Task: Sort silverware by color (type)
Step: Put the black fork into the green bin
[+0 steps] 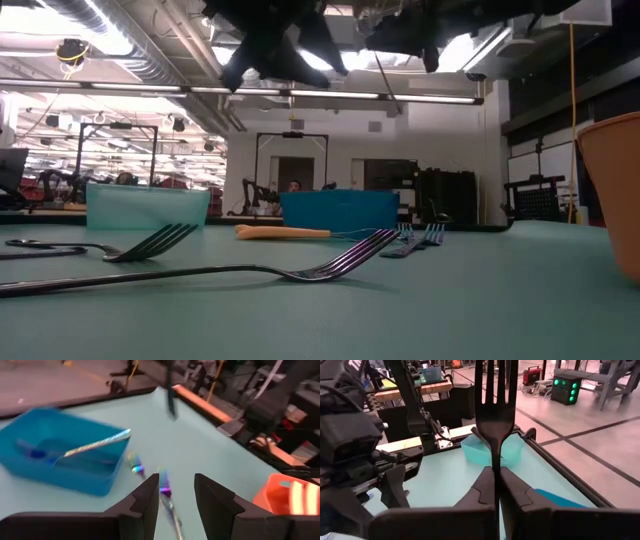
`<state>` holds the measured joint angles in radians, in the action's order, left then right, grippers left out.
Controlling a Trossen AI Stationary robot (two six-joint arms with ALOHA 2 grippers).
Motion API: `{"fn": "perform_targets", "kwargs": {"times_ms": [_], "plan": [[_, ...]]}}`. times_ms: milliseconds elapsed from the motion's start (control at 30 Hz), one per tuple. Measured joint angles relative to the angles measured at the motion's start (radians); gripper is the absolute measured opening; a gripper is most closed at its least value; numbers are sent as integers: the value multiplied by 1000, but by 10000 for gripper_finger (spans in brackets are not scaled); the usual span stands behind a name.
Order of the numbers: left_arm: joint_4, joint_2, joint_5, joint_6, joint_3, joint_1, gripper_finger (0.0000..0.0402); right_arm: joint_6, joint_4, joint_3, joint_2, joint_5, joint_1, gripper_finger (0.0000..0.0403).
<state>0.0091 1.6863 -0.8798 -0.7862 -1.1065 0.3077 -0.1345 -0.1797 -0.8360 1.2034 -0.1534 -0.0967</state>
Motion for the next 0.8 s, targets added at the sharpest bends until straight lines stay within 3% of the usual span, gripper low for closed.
{"fn": "perform_targets", "kwargs": {"times_ms": [233, 500, 800], "plan": [[162, 0, 8, 220, 0, 1, 118, 0, -119, 0, 66, -27, 81, 0], [188, 0, -1, 284, 0, -2, 118, -15, -222, -1, 79, -93, 132, 0], [246, 0, -79, 331, 0, -16, 118, -67, -239, -1, 78, -109, 137, 0]]}}
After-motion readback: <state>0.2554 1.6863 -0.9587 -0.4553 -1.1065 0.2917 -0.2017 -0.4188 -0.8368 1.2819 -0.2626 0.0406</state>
